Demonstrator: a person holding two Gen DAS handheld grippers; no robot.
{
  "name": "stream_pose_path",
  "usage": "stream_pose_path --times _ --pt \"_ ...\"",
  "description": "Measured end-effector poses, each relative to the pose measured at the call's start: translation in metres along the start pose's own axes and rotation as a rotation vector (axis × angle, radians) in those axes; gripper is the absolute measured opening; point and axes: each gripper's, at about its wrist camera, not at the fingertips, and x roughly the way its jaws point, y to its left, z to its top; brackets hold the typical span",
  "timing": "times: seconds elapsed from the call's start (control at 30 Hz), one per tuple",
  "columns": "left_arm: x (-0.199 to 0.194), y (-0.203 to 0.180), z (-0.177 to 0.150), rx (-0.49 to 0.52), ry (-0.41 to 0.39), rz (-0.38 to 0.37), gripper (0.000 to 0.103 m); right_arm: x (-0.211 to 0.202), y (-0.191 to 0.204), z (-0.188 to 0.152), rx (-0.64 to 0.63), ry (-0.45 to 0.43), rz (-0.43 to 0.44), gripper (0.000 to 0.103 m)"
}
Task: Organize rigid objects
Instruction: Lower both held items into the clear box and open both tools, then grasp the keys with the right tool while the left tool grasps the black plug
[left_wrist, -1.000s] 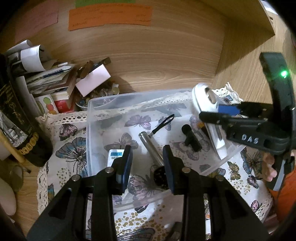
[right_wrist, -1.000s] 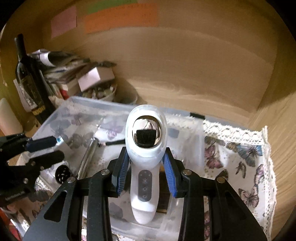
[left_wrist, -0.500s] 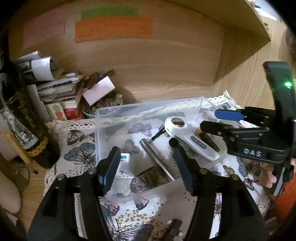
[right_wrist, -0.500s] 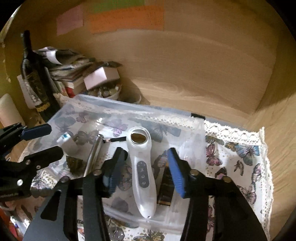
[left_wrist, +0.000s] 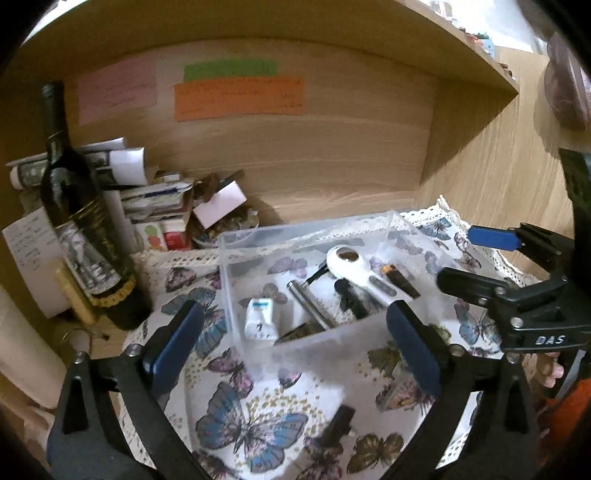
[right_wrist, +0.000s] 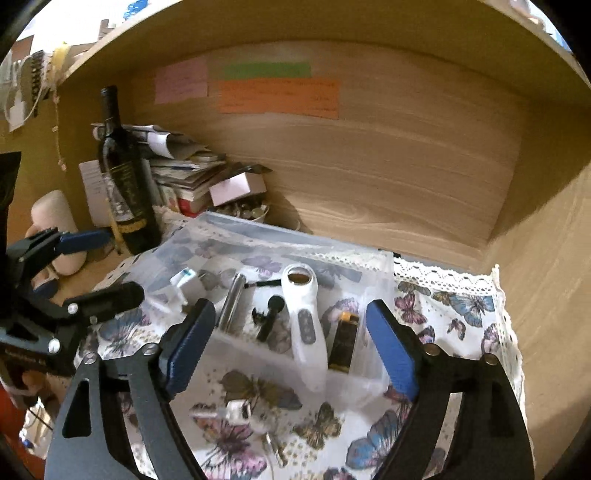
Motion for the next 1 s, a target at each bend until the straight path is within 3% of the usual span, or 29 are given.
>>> stream_pose_path --times 0.13,0.4,0.67,1.0 --pt "0.0 0.007 -0.014 -0.012 0.04 0.018 0.101 -0.008 0.003 -0.016 -0.004 0.015 0.003 0.083" --pt "0.024 0.014 -0.05 -0.043 0.205 0.002 0.101 0.006 0.003 -0.055 0.03 0.127 0.011 0.083" --pt "0.036 -0.004 -0.074 0.031 0.28 -0.048 0.1 0.03 0.004 -0.072 0.043 0.231 0.057 0.083" --pt "0.047 -0.023 -0.087 0.128 0.338 -0.127 0.067 0.059 0.028 -0.072 -0.062 0.326 0.116 0.083"
